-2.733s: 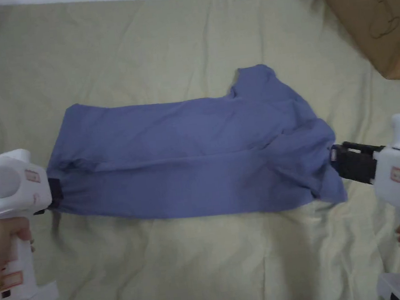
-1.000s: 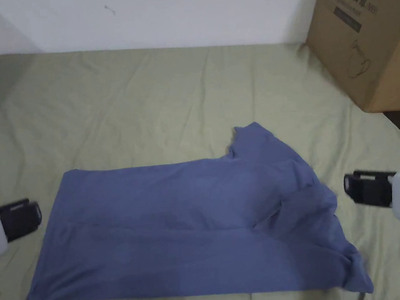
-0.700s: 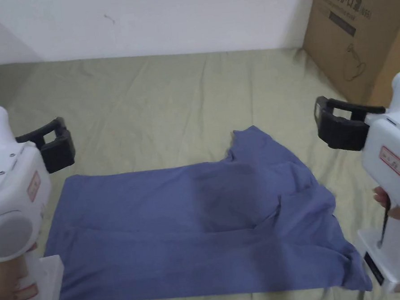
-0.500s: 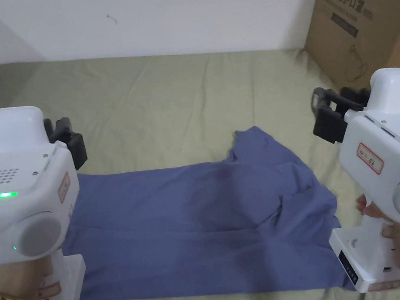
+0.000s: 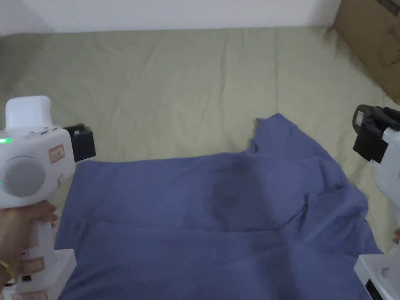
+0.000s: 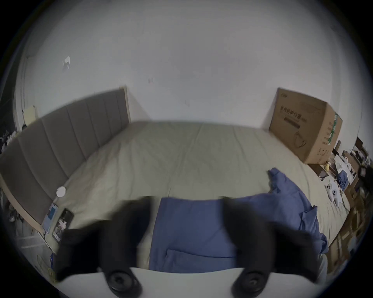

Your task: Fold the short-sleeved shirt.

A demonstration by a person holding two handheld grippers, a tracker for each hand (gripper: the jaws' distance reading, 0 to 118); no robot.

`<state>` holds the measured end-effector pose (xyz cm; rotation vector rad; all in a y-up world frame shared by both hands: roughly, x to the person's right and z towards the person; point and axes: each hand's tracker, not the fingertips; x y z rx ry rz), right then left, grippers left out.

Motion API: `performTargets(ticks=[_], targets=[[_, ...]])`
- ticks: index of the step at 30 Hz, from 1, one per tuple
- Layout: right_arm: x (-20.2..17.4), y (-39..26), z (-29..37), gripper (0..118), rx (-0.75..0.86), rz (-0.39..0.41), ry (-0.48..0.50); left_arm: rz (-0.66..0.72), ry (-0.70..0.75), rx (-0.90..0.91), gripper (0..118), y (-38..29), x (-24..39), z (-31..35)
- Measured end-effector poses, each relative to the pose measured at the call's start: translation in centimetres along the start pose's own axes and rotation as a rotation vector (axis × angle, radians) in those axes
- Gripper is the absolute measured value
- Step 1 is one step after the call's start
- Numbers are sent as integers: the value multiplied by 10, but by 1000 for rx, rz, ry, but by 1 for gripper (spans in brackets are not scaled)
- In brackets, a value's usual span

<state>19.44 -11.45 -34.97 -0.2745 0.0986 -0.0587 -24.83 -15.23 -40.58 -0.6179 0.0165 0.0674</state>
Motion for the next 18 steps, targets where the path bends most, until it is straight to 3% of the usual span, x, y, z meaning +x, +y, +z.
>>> performTargets(ticks=[1,2,13,15,16,17,18], targets=[[0,-1,-5,0,-8,1,-7,16,-7,-59,93,5,-11,-22],[2,-2,-12,0,-14,0,-12,22,-2,-118,109,9,-19,-42],[18,-31,-81,0,-162,19,-110,70,132,-522,109,1,-68,-229],[23,-37,-92,0,-203,27,-112,49,181,-562,98,-5,-70,-246],[25,-40,-95,0,-214,30,-114,48,178,-539,85,-7,-70,-251],[27,-44,-99,0,-230,38,-123,49,183,-531,61,-8,-69,-254],[28,-47,-102,0,-241,44,-127,49,189,-526,46,-8,-69,-256]])
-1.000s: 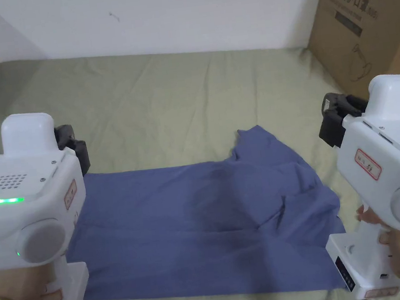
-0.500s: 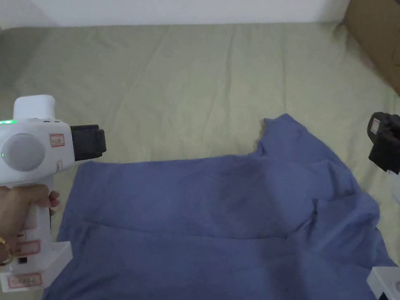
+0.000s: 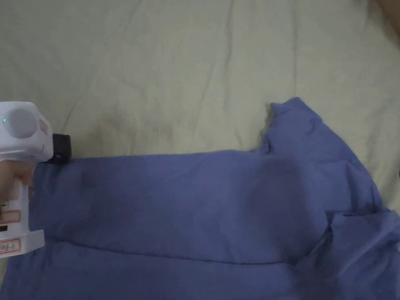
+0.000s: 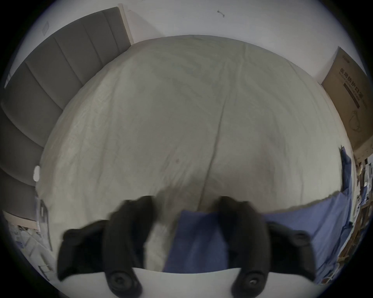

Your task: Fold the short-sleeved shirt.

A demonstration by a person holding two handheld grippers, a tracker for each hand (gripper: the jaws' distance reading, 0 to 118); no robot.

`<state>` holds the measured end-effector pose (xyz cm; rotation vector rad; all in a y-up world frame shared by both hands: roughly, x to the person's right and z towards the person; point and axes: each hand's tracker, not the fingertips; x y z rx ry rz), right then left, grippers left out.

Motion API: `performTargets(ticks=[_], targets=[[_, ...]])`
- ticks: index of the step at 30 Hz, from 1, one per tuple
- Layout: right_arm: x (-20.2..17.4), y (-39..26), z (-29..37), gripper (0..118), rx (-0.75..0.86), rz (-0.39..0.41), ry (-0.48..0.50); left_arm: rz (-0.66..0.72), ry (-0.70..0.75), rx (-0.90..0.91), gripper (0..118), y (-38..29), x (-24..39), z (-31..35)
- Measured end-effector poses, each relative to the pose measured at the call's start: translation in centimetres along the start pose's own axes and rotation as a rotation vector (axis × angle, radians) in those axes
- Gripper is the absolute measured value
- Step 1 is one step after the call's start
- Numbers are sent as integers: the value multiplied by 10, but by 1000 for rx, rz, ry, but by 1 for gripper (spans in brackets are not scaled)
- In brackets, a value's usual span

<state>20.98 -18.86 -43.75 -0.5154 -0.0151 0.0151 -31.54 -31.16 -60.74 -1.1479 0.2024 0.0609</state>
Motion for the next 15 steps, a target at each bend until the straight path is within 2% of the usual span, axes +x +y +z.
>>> performTargets(ticks=[1,2,3,4,7,10,12,13,15], targets=[[0,-2,-3,0,-5,3,-4,31,-81,0,31,-3,0,1],[-1,-3,-4,0,-9,5,-6,38,-119,16,0,-7,2,4],[-1,-4,-7,0,-15,4,-9,35,-134,42,0,-10,7,6],[0,-3,-11,0,-21,-4,-12,-28,-58,67,0,-9,7,9],[4,8,-22,0,-36,-41,4,-20,-74,64,0,-14,4,25],[6,28,-36,0,-39,-18,7,39,-127,179,0,-20,2,54],[9,42,-51,1,-73,2,46,28,-171,219,0,-23,3,78],[9,50,-62,10,-108,13,64,3,-174,249,0,-25,3,89],[11,63,-85,66,-198,10,100,-46,-179,276,0,-29,5,109]])
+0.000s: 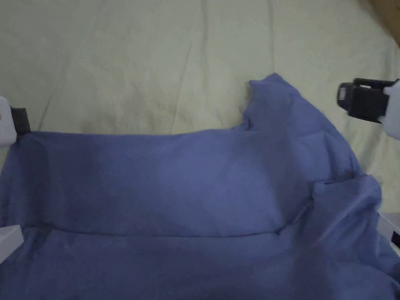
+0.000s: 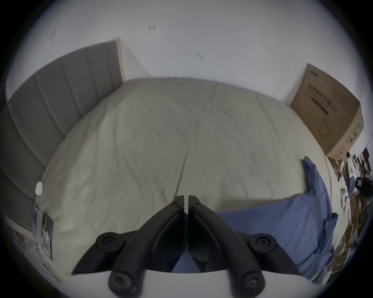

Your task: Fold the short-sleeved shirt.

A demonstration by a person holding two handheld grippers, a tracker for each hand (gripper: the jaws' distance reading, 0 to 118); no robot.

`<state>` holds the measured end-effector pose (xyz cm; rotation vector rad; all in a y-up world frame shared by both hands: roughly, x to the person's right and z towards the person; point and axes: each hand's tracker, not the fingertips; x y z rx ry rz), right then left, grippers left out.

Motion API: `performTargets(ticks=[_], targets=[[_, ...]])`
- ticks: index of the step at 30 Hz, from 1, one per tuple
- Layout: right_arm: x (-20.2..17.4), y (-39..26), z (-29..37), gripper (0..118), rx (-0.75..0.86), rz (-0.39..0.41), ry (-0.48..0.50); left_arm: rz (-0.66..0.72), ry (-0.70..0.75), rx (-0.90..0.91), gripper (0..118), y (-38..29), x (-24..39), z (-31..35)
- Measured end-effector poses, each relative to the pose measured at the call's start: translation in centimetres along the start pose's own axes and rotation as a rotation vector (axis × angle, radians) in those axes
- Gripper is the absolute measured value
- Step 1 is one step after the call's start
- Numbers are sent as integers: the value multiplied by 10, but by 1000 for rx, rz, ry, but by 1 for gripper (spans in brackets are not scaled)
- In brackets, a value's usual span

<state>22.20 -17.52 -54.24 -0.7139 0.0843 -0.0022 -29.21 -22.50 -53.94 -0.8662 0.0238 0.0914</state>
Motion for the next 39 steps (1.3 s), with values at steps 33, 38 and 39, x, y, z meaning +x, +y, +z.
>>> performTargets(ticks=[33,38,39], targets=[[50,15,-57,2,-200,-59,-29,71,-21,33,0,-7,-6,63],[60,3,26,2,-100,-26,-3,94,-37,82,0,-26,-9,105],[62,-5,42,2,-77,-29,3,101,-40,85,0,-33,-10,113]])
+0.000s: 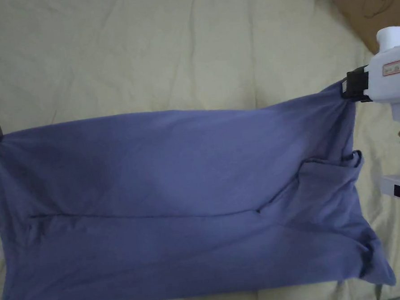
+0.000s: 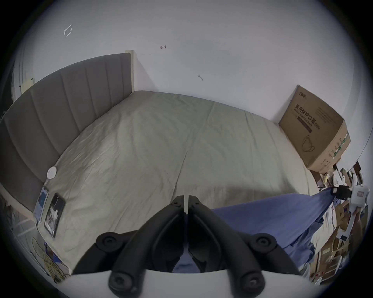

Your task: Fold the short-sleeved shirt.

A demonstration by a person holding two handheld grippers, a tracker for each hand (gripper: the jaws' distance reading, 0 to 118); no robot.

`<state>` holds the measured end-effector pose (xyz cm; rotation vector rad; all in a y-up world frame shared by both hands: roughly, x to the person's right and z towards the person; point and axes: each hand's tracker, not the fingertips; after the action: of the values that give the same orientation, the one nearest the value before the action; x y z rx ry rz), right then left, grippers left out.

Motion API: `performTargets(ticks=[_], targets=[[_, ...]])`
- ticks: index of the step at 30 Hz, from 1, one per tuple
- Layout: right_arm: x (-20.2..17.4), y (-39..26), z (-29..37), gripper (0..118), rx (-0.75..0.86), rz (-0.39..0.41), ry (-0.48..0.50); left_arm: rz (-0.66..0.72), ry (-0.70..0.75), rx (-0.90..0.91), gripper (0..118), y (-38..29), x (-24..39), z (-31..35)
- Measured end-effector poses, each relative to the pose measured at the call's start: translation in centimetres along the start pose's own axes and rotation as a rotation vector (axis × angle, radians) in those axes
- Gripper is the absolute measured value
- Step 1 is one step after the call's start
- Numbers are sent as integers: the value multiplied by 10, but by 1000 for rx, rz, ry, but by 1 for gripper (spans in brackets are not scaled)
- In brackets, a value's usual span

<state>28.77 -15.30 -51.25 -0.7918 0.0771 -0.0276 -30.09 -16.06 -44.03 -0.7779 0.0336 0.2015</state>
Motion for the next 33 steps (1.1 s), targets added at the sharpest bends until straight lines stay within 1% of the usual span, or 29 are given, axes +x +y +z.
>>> performTargets(ticks=[5,8,10,12,15,16,17,18,19,20,21,22,23,24,28,30,31,32,33], targets=[[13,-56,54,2,45,-84,32,35,-2,9,0,-43,-8,33],[16,-100,74,2,27,-123,30,94,2,-24,0,-82,-19,41],[18,-129,79,2,-8,-172,32,115,12,-70,0,-108,-25,40],[18,-156,80,2,-44,-190,32,130,34,-108,1,-135,-28,38],[17,-191,77,2,-113,-191,12,168,67,-182,2,-171,-32,32],[15,-199,76,2,-122,-200,6,182,89,-206,4,-181,-32,30],[15,-206,75,3,-139,-205,-2,188,113,-220,11,-186,-34,28],[15,-211,73,5,-161,-211,-16,202,136,-235,25,-193,-35,27],[16,-214,73,17,-168,-216,-26,208,169,-233,48,-197,-36,28],[18,-213,75,43,-179,-215,-49,219,180,-225,80,-197,-38,30],[20,-210,78,67,-182,-206,-62,229,194,-219,99,-196,-39,34],[21,-205,83,88,-168,-194,-82,239,192,-178,104,-190,-39,41],[21,-198,90,99,-133,-171,-112,241,196,-122,104,-183,-37,50],[22,-189,99,100,-88,-147,-125,227,193,-85,104,-175,-34,57],[5,-147,143,103,150,-38,-140,45,188,173,104,-131,-3,94],[-10,-133,164,108,293,-5,-138,-34,175,302,104,-113,22,112],[-18,-127,174,109,365,7,-126,-58,162,365,104,-107,32,120],[-18,-121,176,110,427,19,-113,-80,149,423,104,-101,44,126],[-24,-118,180,110,470,29,-108,-77,127,451,104,-97,53,131]])
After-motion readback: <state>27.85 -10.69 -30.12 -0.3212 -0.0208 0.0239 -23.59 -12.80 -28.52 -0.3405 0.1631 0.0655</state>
